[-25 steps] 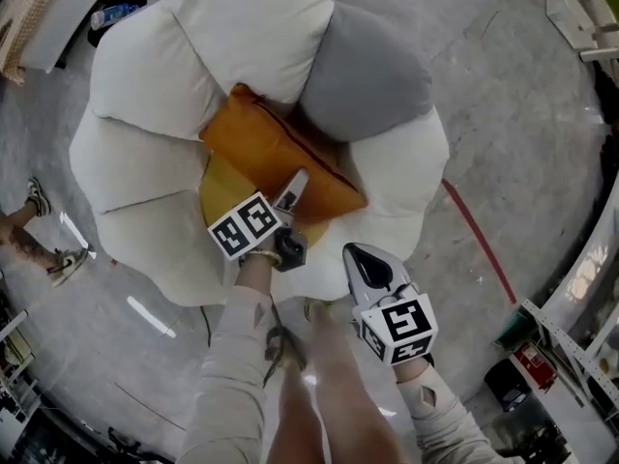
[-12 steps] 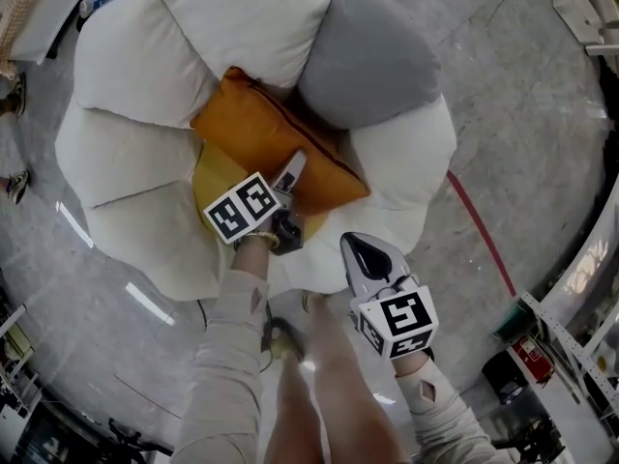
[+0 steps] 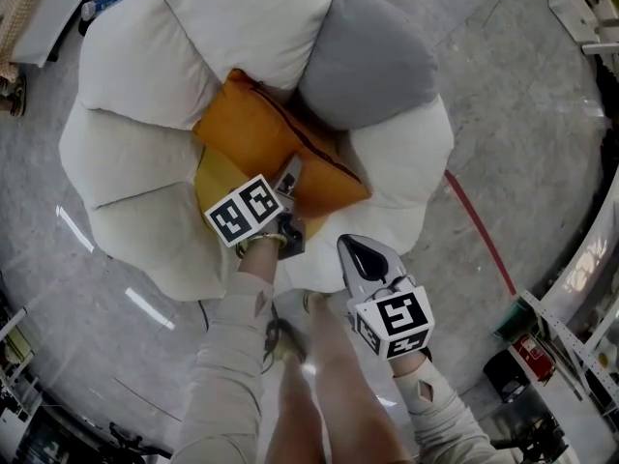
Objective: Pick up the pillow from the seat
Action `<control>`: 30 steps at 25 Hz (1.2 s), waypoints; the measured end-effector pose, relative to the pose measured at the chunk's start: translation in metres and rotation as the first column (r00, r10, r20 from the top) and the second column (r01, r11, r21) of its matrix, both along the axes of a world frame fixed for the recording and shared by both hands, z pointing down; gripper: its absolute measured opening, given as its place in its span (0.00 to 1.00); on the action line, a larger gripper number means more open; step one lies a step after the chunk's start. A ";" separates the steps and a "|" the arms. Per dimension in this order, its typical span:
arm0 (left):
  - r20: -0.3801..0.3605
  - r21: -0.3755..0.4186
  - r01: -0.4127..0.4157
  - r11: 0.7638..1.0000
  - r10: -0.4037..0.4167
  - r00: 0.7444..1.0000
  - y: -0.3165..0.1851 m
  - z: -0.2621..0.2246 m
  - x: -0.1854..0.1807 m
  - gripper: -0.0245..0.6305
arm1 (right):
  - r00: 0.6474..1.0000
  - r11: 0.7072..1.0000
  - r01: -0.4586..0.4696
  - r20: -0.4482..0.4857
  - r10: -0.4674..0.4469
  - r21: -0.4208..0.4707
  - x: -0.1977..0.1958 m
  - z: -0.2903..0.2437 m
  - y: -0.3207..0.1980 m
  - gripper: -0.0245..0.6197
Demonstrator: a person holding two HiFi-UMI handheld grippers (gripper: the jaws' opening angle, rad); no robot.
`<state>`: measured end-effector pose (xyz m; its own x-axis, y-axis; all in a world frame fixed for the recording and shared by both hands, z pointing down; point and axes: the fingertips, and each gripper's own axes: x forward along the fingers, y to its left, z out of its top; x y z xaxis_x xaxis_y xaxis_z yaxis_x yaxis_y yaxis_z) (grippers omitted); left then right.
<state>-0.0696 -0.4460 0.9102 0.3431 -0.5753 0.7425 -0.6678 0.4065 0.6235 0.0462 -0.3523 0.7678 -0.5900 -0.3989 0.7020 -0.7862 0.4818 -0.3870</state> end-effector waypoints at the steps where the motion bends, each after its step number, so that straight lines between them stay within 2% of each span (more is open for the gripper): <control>1: -0.006 0.000 0.004 1.000 -0.004 1.000 0.002 -0.003 0.001 0.64 | 1.000 1.000 -0.002 0.000 0.002 0.001 -0.001 -0.002 0.002 0.04; 4: -0.001 0.011 0.003 1.000 -0.003 1.000 0.005 -0.015 0.004 0.62 | 1.000 1.000 -0.009 -0.001 0.009 0.011 -0.004 -0.009 0.005 0.04; 16: 0.061 0.071 -0.117 0.991 0.113 0.992 0.036 -0.069 0.001 0.62 | 0.999 0.996 -0.048 -0.010 0.049 0.077 -0.014 -0.049 0.034 0.04; 25: 0.136 0.062 -0.195 0.979 0.185 0.973 0.108 -0.103 -0.017 0.62 | 0.997 0.992 -0.078 -0.011 0.080 0.101 -0.013 -0.073 0.080 0.04; 30: 0.142 0.050 -0.191 0.980 0.183 0.973 0.154 -0.123 -0.031 0.62 | 0.996 0.990 -0.087 -0.018 0.090 0.113 -0.017 -0.082 0.103 0.04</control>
